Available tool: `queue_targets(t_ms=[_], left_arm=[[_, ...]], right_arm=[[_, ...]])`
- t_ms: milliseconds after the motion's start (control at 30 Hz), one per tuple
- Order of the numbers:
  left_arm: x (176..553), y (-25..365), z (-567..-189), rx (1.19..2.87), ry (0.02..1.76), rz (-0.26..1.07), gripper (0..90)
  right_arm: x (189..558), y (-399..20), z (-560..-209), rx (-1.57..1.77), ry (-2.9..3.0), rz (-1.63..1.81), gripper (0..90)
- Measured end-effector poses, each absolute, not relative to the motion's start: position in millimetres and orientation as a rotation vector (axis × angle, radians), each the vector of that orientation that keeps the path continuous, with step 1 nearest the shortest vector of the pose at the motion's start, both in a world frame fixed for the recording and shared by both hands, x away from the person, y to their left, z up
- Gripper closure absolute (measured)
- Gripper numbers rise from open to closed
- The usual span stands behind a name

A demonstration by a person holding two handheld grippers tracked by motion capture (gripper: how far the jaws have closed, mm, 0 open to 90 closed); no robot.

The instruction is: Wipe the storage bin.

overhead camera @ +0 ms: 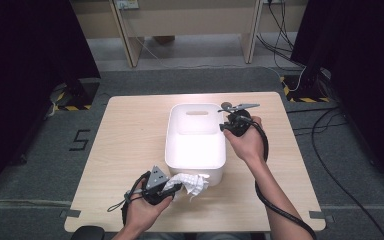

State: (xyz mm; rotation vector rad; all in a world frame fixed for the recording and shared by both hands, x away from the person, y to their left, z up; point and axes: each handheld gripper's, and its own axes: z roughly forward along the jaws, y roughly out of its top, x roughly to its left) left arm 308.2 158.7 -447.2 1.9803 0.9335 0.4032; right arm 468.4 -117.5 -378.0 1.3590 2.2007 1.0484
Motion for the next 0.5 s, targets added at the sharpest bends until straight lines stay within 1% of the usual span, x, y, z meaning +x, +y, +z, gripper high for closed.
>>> queue_targets(t_ms=[500], left_arm=[[307, 166, -430, 1.944, 0.923, 0.412, 73.0]], right_arm=[[468, -118, -378, 1.351, 2.203, 1.046, 76.6]])
